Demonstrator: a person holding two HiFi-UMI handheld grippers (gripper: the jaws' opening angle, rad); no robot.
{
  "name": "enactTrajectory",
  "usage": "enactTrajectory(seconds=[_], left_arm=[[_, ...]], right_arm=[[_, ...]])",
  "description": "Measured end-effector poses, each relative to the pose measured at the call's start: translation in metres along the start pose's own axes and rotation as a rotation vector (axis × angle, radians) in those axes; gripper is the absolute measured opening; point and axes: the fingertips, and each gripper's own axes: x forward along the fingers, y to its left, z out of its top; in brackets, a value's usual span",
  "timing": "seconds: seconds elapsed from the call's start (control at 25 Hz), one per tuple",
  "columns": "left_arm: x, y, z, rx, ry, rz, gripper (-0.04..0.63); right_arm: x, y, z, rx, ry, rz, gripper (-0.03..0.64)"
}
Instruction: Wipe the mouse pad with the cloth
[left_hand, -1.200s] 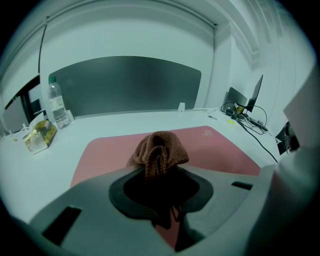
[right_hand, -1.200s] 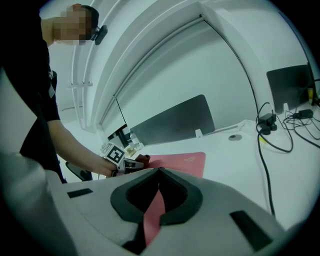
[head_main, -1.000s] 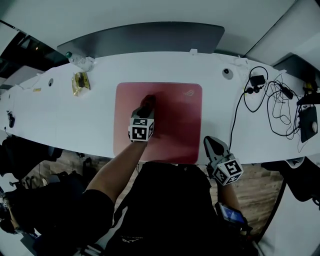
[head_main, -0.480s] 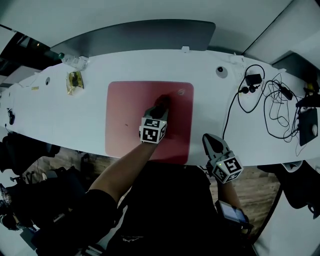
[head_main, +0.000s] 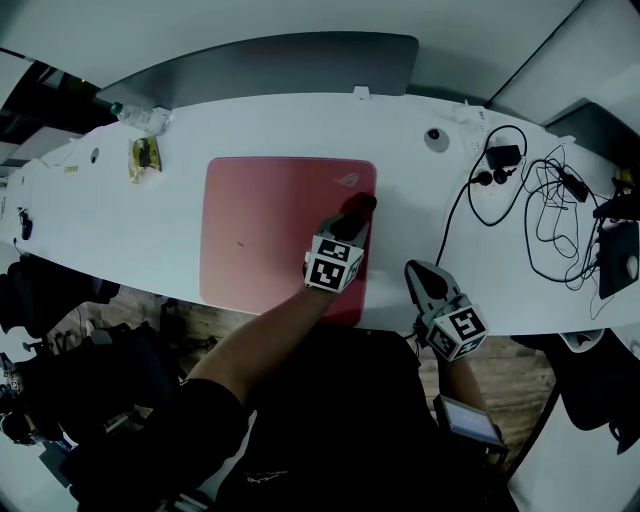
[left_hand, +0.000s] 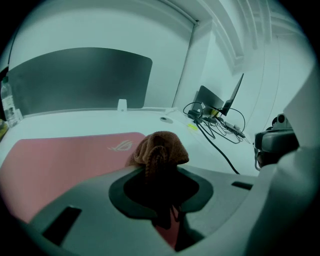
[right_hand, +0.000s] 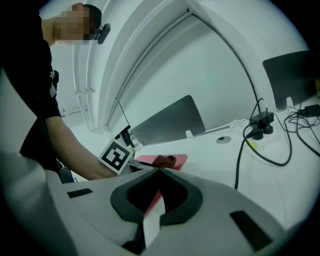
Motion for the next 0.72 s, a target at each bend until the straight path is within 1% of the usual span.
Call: enactTrajectory(seconds=[0.12,0.24,0.32,0.4,0.48,0.56,0.64,0.72], left_arm=[[0.008,-0.012,0.003,-0.012,-0.002,-0.021,0.089],[0.013,-0.023,0.006,-0.050,-0.009,-0.075,0.089],[0.017,-0.030,0.008,-0.087,-0.014,-0.120,0.089],[0.018,-0.037,0.007,-0.124,-0.020,-0.185,0.089],[0.015,-0.035,0.010,-0.146,-0.026,-0.245,0.089],[0.010,-0.032,0.028,-0.150,-0.049,-0.269,0.089],[0.007,-0.038,0.045,-0.145,-0.083,-0.286,0.091],[0.008,-0.046,0.056,-0.125,-0.104,-0.302,0.089]], right_arm=[[-0.002,-0.004,0.001,0.025,-0.008,0.003,0.025],[-0.005,-0.008,0.000,0.023,-0.004,-0.001,0.025],[-0.008,-0.010,0.000,0.021,-0.001,-0.009,0.025],[-0.009,-0.008,-0.002,0.018,-0.003,-0.020,0.025],[0.003,-0.003,-0.001,0.017,-0.009,-0.017,0.025],[0.015,-0.002,0.004,0.011,-0.017,-0.004,0.025],[0.017,-0.005,0.008,0.005,-0.018,-0.001,0.025],[0.017,-0.009,0.010,0.004,-0.016,-0.012,0.025]])
